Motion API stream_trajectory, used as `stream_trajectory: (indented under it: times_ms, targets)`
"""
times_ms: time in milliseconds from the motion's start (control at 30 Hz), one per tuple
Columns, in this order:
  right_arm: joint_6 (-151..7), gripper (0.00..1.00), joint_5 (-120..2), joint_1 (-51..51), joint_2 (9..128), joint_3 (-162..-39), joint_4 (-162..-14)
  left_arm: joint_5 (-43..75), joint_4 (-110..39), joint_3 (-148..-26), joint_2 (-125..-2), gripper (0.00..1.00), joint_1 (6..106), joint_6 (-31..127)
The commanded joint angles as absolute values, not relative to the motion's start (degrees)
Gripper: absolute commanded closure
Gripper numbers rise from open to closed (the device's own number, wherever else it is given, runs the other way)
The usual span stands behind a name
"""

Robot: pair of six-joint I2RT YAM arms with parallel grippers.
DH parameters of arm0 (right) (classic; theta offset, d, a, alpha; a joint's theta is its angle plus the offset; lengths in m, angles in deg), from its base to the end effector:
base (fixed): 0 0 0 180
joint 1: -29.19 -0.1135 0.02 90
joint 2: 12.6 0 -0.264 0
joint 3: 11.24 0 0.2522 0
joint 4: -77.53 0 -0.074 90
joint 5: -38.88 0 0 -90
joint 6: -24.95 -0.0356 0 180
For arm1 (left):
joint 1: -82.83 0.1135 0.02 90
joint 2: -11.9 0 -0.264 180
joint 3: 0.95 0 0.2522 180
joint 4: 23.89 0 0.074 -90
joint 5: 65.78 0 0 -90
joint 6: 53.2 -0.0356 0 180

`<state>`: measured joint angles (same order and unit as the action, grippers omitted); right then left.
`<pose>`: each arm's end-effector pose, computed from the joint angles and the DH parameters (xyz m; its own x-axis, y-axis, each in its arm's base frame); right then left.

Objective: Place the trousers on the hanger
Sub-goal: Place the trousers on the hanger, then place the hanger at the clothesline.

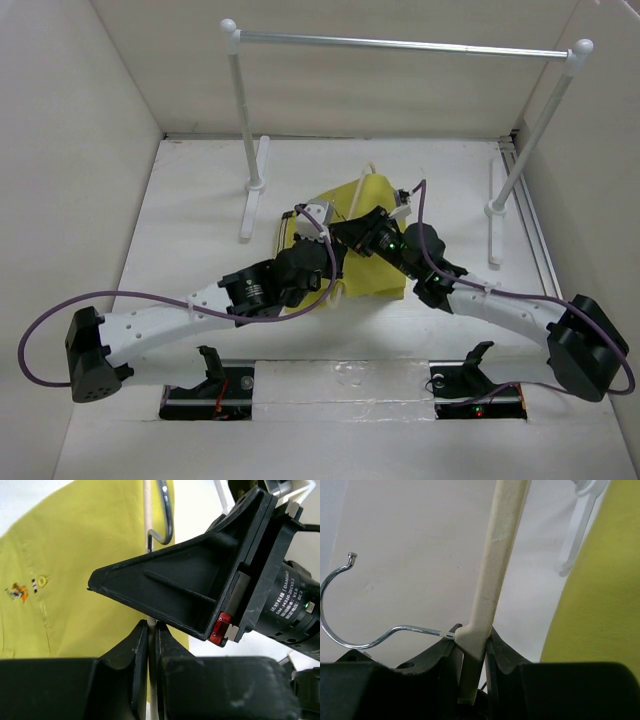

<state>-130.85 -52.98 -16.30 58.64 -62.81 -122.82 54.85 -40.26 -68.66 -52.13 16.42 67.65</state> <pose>0.1970 0.2020 0.2799 -0.6675 0.6214 -0.4102 -0.3091 0.2700 0.9119 0.1199 -0.2293 0.3440 -0.3778 -0.2373 -0.8949 0.4611 0.7899 -0.4042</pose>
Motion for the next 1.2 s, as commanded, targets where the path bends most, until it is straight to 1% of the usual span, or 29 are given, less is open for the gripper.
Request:
stream_trajectory:
  times_ms: [0, 67, 133, 167, 200, 233, 300, 367, 567, 700, 800, 833, 1033, 1167]
  targets:
    - [-130.17, 0.84, -54.45, -17.23, 56.31, -65.25, -127.03, 56.3, -29.74, -74.21, -51.11, 1.0, 16.56, 66.68]
    - [-130.7, 0.9, -54.89, -16.17, 56.04, -66.04, -126.59, 55.94, -30.62, -76.31, -51.2, 1.0, 16.56, 65.98]
    - [-130.79, 0.93, -55.33, -13.97, 55.43, -67.71, -125.46, 55.51, -31.14, -78.68, -51.21, 1.0, 16.56, 65.02]
    - [-130.87, 0.94, -55.42, -13.18, 55.25, -68.5, -125.01, 54.55, -31.58, -79.74, -51.29, 0.92, 16.56, 64.49]
    - [-130.79, 0.95, -56.12, -11.17, 55.42, -69.38, -124.66, 54.36, -32.2, -80.79, -51.29, 0.88, 16.56, 64.05]
    - [-130.87, 0.96, -56.82, -10.11, 55.51, -71.56, -124.48, 53.93, -33.51, -83.07, -51.29, 0.79, 16.56, 63.78]
    - [-130.88, 0.97, -58.92, -7.91, 56.48, -74.12, -124.22, 53.4, -34.48, -84.84, -50.77, 0.69, 16.56, 63.26]
    - [-131.23, 0.98, -60.16, -4.48, 57.96, -78.25, -124.04, 53.04, -35.72, -86.6, -50.15, 0.62, 16.56, 62.73]
    - [-136.48, 0.99, -61.49, 2.72, 62.18, -86.6, -126.23, 54.36, -37.56, -88.36, -46.64, 0.63, 16.56, 63.51]
    - [-139.31, 1.0, -61.4, 4.23, 66.76, -93.01, -129.83, 55.33, -41.69, -86.61, -45.06, 0.65, 16.56, 65.62]
    - [-139.93, 1.0, -60.96, 5.46, 68.87, -97.76, -129.93, 55.42, -43.8, -83.01, -43.13, 0.65, 16.56, 68.69]
    - [-140.62, 1.0, -60.61, 6.16, 69.92, -99.26, -130.19, 55.24, -44.94, -79.61, -41.29, 0.66, 16.56, 71.31]
    - [-141.77, 1.0, -60.78, 8.1, 71.86, -104.45, -131.69, 54.01, -47.67, -74.04, -39.08, 0.68, 16.56, 75.11]
    - [-141.69, 1.0, -60.43, 9.32, 71.95, -106.83, -130.11, 53.22, -48.55, -71.67, -38.72, 0.69, 16.56, 76.87]
